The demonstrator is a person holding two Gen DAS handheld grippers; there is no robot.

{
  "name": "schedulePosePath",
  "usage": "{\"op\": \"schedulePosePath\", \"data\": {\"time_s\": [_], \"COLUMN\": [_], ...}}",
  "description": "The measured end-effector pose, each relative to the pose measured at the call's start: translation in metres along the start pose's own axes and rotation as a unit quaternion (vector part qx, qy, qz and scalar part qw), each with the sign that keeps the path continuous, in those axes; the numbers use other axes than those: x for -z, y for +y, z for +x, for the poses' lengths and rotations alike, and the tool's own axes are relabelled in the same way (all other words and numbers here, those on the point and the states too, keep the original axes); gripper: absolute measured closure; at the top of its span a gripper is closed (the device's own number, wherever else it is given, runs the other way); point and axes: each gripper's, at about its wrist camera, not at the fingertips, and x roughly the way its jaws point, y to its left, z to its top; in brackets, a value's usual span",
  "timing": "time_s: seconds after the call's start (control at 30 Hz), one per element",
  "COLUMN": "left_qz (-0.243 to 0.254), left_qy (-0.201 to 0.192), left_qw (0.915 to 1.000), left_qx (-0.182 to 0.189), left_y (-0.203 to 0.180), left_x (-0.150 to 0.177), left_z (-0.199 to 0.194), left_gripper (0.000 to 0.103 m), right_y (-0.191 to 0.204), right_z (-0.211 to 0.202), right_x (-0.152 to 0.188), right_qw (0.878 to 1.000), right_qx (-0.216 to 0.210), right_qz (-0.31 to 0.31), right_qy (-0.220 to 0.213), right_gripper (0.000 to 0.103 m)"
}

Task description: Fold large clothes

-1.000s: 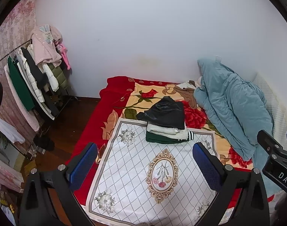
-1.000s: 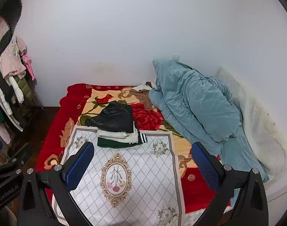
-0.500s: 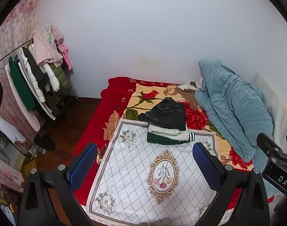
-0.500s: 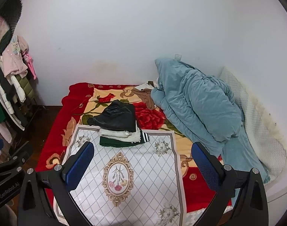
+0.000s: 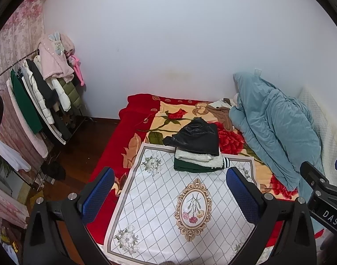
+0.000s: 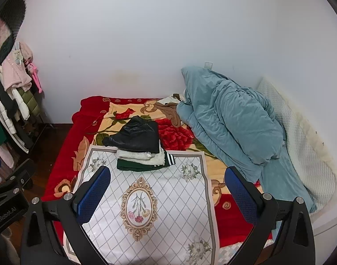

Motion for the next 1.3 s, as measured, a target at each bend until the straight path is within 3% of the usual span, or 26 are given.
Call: {"op": "schedulePosePath", "data": {"time_s": [1.3], "left_qz": [0.002], "left_qy": [-0.002], "left_qw": [1.0000], "left_qx": [0.000], "left_y": [0.001], "left_x": [-0.003], "left_z": [-0.002], "left_gripper": [0.000], "right_y": [-0.012], "right_z": [0.003], "right_x": [0.008], "right_qw": [1.000], "right_qx": [0.001], "right_qz": [0.000], "right_qy": [0.009], "right_gripper": [0.000]}}
